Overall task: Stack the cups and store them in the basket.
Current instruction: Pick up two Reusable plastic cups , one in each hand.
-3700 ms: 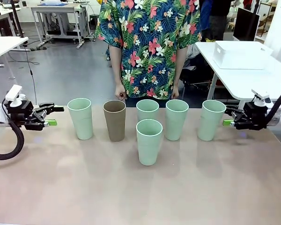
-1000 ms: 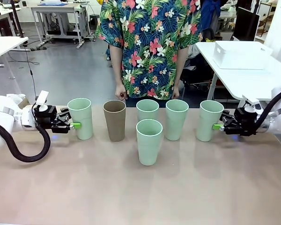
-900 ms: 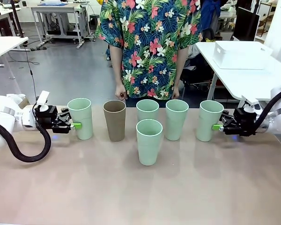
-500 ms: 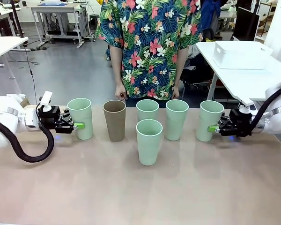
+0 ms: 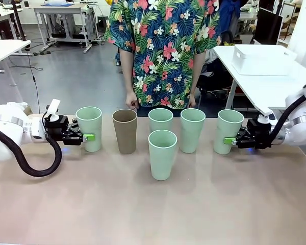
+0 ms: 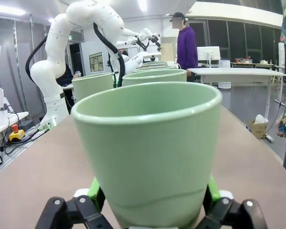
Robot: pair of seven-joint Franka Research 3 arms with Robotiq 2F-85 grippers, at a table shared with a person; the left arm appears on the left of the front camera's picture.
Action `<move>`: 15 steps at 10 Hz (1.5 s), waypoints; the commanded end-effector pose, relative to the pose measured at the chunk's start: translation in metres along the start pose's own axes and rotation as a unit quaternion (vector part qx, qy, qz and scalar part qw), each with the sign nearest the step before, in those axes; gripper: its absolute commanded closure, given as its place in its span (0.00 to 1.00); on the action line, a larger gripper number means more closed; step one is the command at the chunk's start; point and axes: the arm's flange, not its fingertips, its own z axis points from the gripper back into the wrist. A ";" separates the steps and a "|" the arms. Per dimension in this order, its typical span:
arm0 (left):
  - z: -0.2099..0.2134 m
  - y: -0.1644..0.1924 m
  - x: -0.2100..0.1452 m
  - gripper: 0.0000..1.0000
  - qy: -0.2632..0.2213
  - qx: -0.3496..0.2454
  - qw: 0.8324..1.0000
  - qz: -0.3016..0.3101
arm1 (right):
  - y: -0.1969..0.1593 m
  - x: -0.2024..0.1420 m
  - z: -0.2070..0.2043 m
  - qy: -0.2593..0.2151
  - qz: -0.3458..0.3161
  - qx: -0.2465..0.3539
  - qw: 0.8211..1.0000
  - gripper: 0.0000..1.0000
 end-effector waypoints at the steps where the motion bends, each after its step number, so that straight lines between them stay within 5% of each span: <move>1: -0.009 -0.006 0.007 0.00 -0.001 0.012 1.000 0.005 | 0.007 0.010 -0.010 -0.006 -0.013 -0.021 1.000 0.00; 15: -0.005 -0.009 0.009 0.00 0.001 0.015 1.000 0.003 | 0.012 0.014 -0.009 -0.003 -0.034 -0.025 0.999 0.00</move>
